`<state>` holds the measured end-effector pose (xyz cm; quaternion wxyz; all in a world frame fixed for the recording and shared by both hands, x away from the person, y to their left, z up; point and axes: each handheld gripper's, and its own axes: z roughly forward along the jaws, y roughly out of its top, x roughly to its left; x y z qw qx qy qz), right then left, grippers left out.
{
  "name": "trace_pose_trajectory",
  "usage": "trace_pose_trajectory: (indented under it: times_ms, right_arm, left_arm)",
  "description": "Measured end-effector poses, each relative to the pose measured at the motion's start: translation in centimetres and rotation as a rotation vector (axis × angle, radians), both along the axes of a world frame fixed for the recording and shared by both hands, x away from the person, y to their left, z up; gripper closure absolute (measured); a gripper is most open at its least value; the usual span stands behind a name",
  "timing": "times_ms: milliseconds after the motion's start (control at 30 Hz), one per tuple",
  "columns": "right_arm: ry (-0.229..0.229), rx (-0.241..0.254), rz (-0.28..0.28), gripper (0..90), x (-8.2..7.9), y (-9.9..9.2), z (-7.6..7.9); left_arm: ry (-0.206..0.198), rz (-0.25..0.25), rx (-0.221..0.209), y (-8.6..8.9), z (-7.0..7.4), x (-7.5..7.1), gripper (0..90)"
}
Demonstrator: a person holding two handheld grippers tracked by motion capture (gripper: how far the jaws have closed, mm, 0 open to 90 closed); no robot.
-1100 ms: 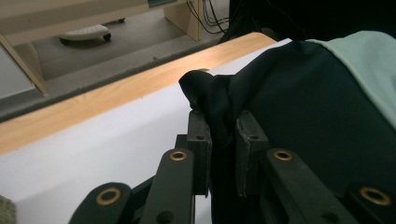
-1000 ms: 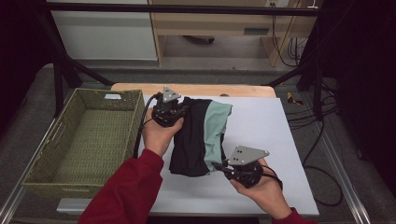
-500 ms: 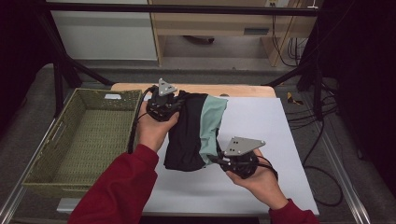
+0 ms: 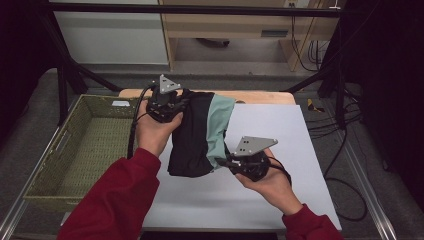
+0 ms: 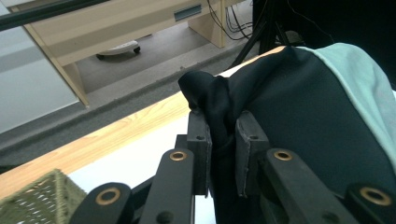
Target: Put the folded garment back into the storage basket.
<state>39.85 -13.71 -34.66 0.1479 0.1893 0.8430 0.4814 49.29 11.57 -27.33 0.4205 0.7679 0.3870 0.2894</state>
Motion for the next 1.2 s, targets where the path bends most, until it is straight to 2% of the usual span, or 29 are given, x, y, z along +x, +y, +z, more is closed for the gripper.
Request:
trace_pose_trajectory:
  times_ms: [433,733,967,1100,1200]
  right_arm:
    - [-0.001,0.014,0.042,84.5,1.3,2.1,1.1]
    - [-0.007,0.025,0.076,84.5,2.5,4.4,1.7]
    - [-0.011,0.039,0.098,84.5,3.4,6.1,2.2]
    - [-0.012,0.049,0.115,84.5,3.7,7.2,2.4]
    - [-0.018,0.056,0.13,84.4,3.9,8.0,2.4]
  left_arm:
    - [-0.016,0.038,-0.004,2.7,1.2,0.2,78.6]
    - [0.002,0.078,-0.055,6.0,1.9,0.4,78.5]
    - [-0.004,0.101,-0.038,7.8,2.5,0.3,78.5]
    - [0.001,0.115,-0.033,8.9,2.5,0.5,78.6]
    - [0.011,0.122,-0.048,9.9,2.1,0.7,78.5]
